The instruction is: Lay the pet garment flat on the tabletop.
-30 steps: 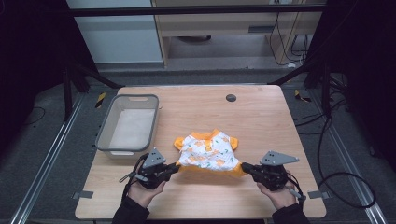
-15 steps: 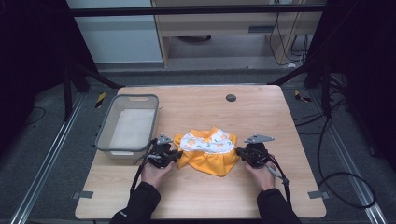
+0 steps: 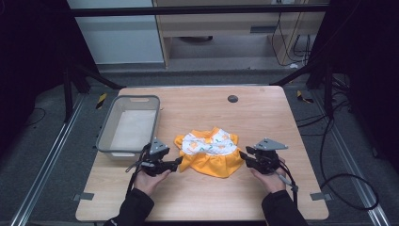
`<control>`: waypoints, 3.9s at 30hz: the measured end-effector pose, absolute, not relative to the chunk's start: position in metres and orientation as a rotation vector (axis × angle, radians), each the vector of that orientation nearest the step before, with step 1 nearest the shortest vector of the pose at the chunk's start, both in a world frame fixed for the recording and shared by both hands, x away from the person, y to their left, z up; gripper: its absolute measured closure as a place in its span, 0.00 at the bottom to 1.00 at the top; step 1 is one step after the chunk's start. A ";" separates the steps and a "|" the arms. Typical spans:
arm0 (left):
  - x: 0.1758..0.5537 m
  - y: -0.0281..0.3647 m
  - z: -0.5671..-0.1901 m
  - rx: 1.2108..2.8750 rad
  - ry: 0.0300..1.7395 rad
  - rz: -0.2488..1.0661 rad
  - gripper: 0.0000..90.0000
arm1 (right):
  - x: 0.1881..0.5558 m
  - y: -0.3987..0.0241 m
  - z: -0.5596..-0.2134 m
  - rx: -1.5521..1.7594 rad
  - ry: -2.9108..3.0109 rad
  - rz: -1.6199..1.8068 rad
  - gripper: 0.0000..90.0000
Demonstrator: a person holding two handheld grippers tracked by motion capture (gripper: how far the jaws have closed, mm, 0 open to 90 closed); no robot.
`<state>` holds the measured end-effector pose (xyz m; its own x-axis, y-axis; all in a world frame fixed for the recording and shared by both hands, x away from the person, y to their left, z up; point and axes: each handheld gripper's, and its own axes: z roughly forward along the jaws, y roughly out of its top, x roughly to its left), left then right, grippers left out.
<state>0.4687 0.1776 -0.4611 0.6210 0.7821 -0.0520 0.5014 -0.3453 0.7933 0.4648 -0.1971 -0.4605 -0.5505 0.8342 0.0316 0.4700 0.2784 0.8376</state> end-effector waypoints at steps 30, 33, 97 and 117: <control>0.461 0.152 -0.498 2.161 0.970 0.399 0.88 | 0.474 -0.203 -0.499 1.202 2.256 1.138 0.85; 0.460 0.153 -0.495 2.152 0.953 0.411 0.94 | 0.472 -0.204 -0.496 1.194 2.258 1.142 0.95; 0.437 0.155 -0.491 2.227 0.933 0.313 0.79 | 0.418 -0.157 -0.497 1.041 2.442 1.057 0.96; 0.437 0.172 -0.455 2.078 0.884 0.377 0.62 | 0.428 -0.183 -0.465 1.072 2.283 1.218 0.80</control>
